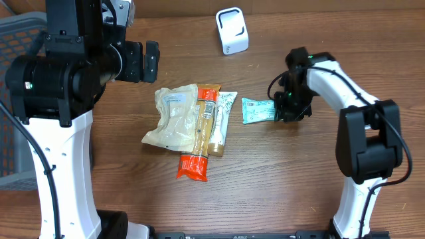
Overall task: Scan the item barcode
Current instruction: 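Regrasp the mint-green packet with the right gripper and lift it, then raise the packet to the white scanner, barcode facing its window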
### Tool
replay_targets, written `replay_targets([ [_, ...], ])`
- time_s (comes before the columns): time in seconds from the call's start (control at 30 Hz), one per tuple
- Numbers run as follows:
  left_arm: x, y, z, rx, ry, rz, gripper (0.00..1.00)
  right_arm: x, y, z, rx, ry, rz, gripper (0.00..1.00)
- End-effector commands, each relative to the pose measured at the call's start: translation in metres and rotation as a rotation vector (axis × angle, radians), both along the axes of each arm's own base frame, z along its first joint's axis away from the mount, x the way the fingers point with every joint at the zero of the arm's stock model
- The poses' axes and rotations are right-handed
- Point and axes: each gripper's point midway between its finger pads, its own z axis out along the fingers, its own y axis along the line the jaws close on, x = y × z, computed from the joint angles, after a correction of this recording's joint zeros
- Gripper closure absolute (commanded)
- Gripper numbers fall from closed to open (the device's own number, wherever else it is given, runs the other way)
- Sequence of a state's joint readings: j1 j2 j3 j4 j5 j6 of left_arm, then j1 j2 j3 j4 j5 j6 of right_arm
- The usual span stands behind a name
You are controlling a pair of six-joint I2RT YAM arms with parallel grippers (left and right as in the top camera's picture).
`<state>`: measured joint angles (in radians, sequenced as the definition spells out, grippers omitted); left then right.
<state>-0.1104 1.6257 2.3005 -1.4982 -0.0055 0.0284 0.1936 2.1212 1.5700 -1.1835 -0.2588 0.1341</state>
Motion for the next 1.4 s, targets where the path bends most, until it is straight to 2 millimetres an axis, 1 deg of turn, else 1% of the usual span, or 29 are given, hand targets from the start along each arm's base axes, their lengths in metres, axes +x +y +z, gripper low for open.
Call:
replay_targets([
  [0.0, 0.002, 0.001, -0.001, 0.002, 0.004, 0.01, 0.0, 0.024, 0.006, 0.054, 0.162, -0.151, 0.024, 0.58],
  [0.03, 0.002, 0.001, -0.001, 0.002, 0.004, 0.01, 0.01, 0.029, -0.003, 0.06, 0.178, -0.169, -0.003, 0.44],
  [0.07, 0.002, 0.001, -0.001, 0.002, 0.004, 0.01, 0.0, 0.031, -0.01, 0.06, 0.177, -0.172, -0.02, 0.39],
  [0.13, 0.002, 0.001, -0.001, 0.002, 0.004, 0.01, 0.01, 0.035, -0.02, 0.058, 0.196, -0.19, -0.006, 0.31],
  [0.2, 0.002, 0.001, -0.001, 0.002, 0.004, 0.01, 0.0, 0.039, -0.022, 0.055, 0.247, -0.224, 0.026, 0.25],
  [0.27, 0.002, 0.001, -0.001, 0.002, 0.004, 0.01, 0.0, 0.043, -0.018, 0.051, 0.311, -0.254, 0.044, 0.24],
  [0.37, 0.002, 0.001, -0.001, 0.002, 0.004, 0.01, 0.0, 0.041, -0.007, 0.044, 0.393, -0.263, 0.066, 0.24],
  [0.57, 0.002, 0.001, -0.001, 0.002, 0.004, 0.01, 0.0, 0.032, 0.003, 0.018, 0.41, -0.224, 0.084, 0.24],
  [0.63, 0.002, 0.001, -0.001, 0.002, 0.004, 0.01, 0.01, 0.031, 0.01, 0.012, 0.433, -0.224, 0.093, 0.25],
  [0.83, 0.002, 0.001, -0.001, 0.002, 0.004, 0.01, 0.0, 0.023, 0.034, -0.012, 0.452, -0.203, 0.075, 0.34],
  [0.9, 0.002, 0.001, -0.001, 0.003, 0.004, 0.01, 0.01, 0.02, 0.043, -0.019, 0.45, -0.185, 0.059, 0.39],
  [0.93, 0.002, 0.001, -0.001, 0.002, 0.004, 0.01, 0.0, 0.019, 0.046, -0.024, 0.444, -0.172, 0.045, 0.44],
  [0.97, 0.002, 0.001, -0.001, 0.002, 0.004, 0.01, 0.0, 0.018, 0.048, -0.028, 0.431, -0.158, 0.027, 0.53],
  [1.0, 0.002, 0.001, -0.001, 0.002, 0.004, 0.01, 0.0, 0.017, 0.048, -0.034, 0.415, -0.143, 0.013, 0.66],
  [1.07, 0.002, 0.001, -0.001, 0.002, 0.004, 0.01, 0.01, 0.016, 0.048, -0.04, 0.393, -0.122, -0.011, 0.86],
  [1.1, 0.002, 0.001, -0.001, 0.003, 0.004, 0.01, 0.01, 0.016, 0.048, -0.041, 0.393, -0.12, -0.014, 0.93],
  [1.2, 0.002, 0.001, -0.001, 0.002, 0.004, 0.01, 0.01, 0.018, 0.048, -0.039, 0.401, -0.119, -0.033, 0.96],
  [1.3, 0.002, 0.001, -0.001, 0.002, 0.004, 0.01, 0.0, 0.02, 0.049, -0.035, 0.437, -0.12, -0.042, 0.96],
  [1.37, 0.002, 0.001, -0.001, 0.003, 0.004, 0.01, 0.0, 0.022, 0.052, -0.027, 0.484, -0.119, -0.046, 0.96],
])
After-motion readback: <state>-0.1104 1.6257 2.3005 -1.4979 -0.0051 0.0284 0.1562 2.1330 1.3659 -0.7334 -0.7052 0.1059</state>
